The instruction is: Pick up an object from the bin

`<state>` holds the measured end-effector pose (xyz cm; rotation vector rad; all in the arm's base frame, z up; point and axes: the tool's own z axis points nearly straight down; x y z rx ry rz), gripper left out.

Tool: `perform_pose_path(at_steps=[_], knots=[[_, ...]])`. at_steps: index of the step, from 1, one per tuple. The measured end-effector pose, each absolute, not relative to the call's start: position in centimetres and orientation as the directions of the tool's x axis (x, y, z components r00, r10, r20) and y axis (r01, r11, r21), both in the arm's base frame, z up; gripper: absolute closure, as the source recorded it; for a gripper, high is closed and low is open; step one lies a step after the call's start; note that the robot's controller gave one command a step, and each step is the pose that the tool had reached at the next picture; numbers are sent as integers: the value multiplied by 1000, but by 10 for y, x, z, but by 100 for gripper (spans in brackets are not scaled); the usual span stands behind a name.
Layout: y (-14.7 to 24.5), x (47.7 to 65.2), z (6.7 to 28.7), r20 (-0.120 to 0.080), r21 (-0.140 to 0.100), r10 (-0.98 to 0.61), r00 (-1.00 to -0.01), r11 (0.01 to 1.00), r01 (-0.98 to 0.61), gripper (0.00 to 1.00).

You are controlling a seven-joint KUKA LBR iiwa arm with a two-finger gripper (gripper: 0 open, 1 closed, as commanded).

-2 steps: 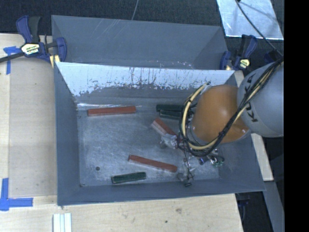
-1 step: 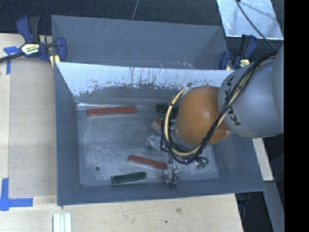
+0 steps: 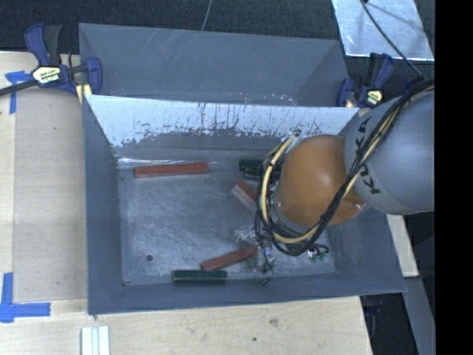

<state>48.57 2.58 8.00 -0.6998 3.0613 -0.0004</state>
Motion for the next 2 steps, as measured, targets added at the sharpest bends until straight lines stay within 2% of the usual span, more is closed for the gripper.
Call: perform_pose_path(at_steps=[1,2], knots=[[26,486,80,-1,-1,-435,-901,901,-435,100],[8,504,198,-3,-1,-414,-910,910,-414,100]])
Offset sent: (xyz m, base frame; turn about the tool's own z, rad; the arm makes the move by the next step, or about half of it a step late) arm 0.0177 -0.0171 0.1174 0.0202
